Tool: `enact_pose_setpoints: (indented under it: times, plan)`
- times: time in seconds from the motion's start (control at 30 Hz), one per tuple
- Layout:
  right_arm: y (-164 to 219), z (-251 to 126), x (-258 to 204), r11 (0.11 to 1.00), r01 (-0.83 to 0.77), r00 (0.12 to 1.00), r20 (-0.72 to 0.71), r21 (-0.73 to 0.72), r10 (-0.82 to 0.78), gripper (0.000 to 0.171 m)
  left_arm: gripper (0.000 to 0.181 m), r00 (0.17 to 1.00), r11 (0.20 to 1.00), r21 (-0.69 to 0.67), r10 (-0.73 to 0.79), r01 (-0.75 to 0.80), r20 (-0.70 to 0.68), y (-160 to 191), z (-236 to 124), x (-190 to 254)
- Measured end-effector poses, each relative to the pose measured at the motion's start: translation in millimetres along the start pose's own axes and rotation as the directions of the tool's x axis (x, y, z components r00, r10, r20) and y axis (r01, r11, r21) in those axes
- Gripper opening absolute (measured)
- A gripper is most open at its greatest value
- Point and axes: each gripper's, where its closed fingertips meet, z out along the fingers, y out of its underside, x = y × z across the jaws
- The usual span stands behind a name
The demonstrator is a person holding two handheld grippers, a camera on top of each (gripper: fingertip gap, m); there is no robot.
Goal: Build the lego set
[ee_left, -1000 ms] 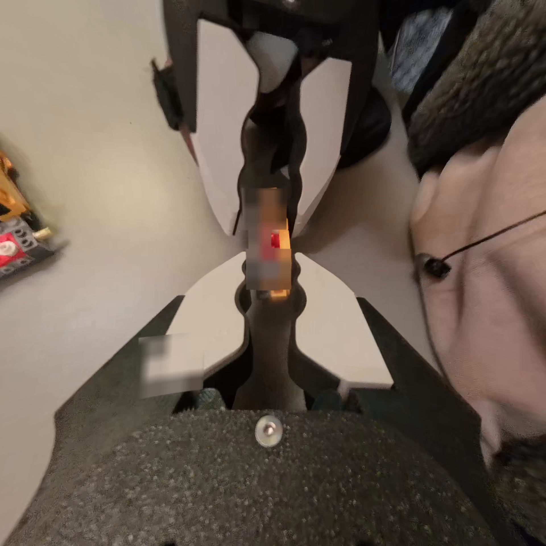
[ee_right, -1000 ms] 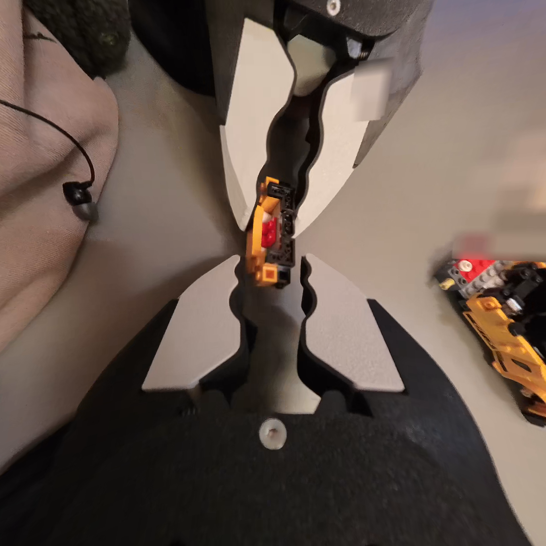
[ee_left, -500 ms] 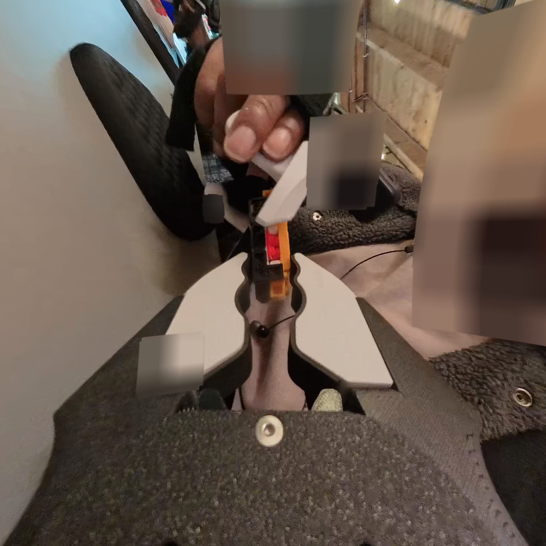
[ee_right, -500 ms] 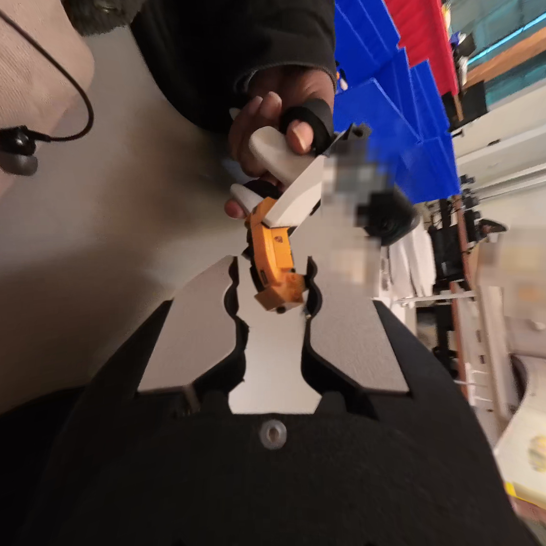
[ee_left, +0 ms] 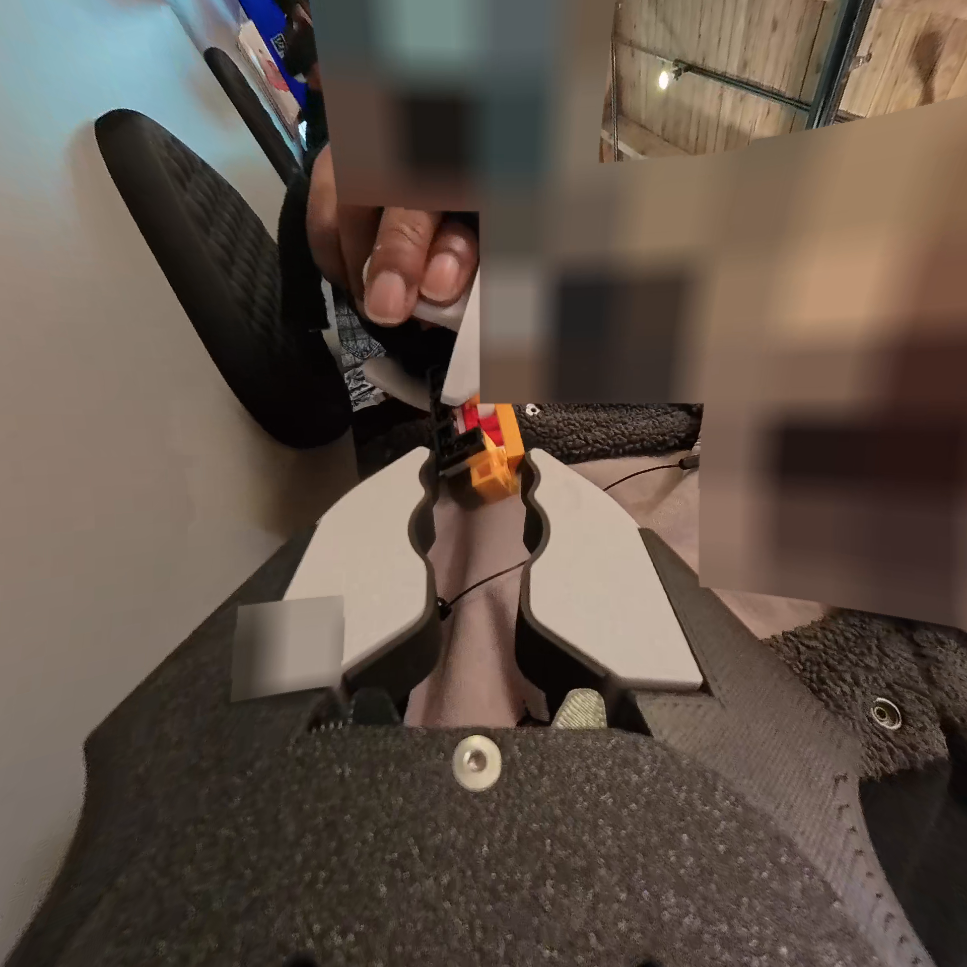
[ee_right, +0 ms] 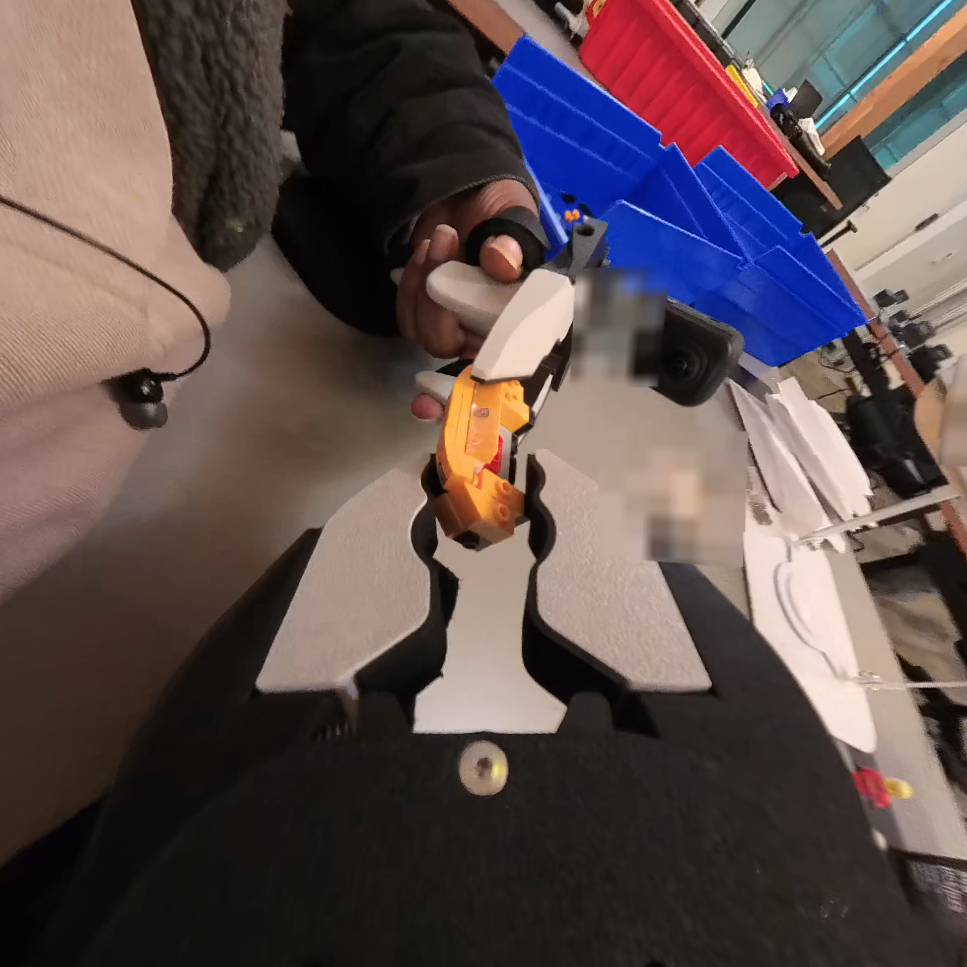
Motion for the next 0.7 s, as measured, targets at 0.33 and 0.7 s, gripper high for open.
enact_pose_setpoints:
  times: [0.33, 0.7]
  plan:
    - [4.7, 7.9, -1.3, 0.996, -0.09, 0.996, 0.03, 0.014, 0.089, 0.031, 0.028, 0.997, 0.995, 0.066, -0.071, 0.069, 0.02, -2.1, -5.7, -5.9]
    - [10.6, 13.4, 1.0, 0.949, -0.3, 0.953, 0.073, 0.094, 0.294, 0.031, 0.032, 0.979, 0.981, 0.128, -0.16, 0.144, 0.123, -8.0, -13.0, -18.8]
